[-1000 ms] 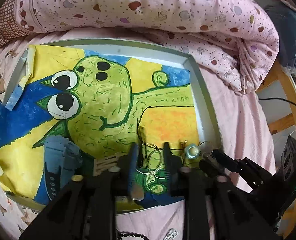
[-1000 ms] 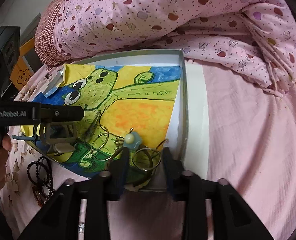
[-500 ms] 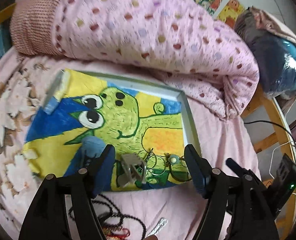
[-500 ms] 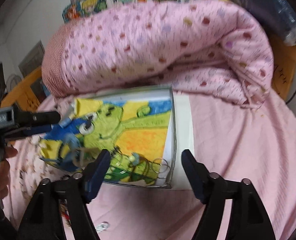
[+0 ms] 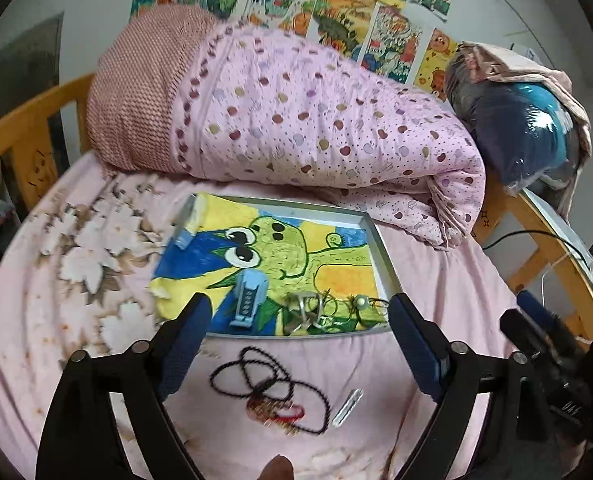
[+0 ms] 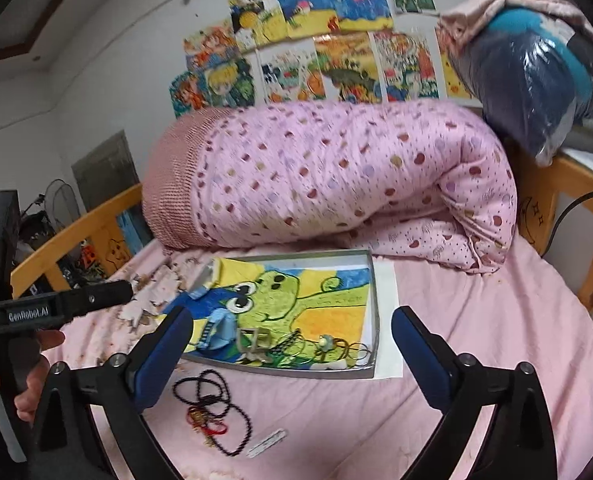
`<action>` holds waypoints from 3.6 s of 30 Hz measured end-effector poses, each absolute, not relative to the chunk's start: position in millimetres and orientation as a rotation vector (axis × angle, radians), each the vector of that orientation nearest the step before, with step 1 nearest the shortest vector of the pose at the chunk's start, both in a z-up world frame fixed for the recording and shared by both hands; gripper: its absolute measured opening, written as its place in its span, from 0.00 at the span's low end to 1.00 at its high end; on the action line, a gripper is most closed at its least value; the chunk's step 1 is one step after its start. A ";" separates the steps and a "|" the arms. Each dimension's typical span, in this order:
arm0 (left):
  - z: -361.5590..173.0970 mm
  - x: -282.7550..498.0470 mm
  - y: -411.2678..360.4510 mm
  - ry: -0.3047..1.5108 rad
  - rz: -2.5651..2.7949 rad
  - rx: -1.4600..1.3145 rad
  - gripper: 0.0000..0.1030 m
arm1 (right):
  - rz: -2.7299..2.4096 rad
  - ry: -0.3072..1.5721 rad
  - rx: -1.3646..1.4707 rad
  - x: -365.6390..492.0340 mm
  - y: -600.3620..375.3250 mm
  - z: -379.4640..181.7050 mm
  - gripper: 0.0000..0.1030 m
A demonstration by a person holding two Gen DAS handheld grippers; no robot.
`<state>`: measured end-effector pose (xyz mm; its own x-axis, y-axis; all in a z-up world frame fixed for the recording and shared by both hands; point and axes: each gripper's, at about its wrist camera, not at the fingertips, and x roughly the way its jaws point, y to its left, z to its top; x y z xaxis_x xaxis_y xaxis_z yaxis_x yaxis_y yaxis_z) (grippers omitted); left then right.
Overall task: Organize jewelry
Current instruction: 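Lift both open tools back from the tray, then grasp the red string bracelet with the left tool while the right tool grasps the white clip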
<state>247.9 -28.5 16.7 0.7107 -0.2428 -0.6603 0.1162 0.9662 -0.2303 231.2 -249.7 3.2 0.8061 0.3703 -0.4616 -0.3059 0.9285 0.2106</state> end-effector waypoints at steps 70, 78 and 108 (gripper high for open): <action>-105.0 198.4 25.0 1.089 -0.189 -0.185 0.95 | 0.314 1.203 0.128 229.7 -236.0 -107.9 1.00; -109.6 222.1 -2.5 1.051 -0.319 -0.118 0.82 | 0.362 1.206 0.161 250.8 -231.8 -119.0 0.86; -163.3 271.9 -2.3 1.195 -0.358 -0.180 0.22 | 0.434 1.279 0.088 289.6 -192.1 -172.6 0.36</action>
<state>271.9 -2.3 -163.3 0.3195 -0.3641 -0.8748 0.1761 0.9300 -0.3227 289.6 -192.1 -172.6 0.2187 0.3615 -0.9064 -0.2652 0.9159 0.3013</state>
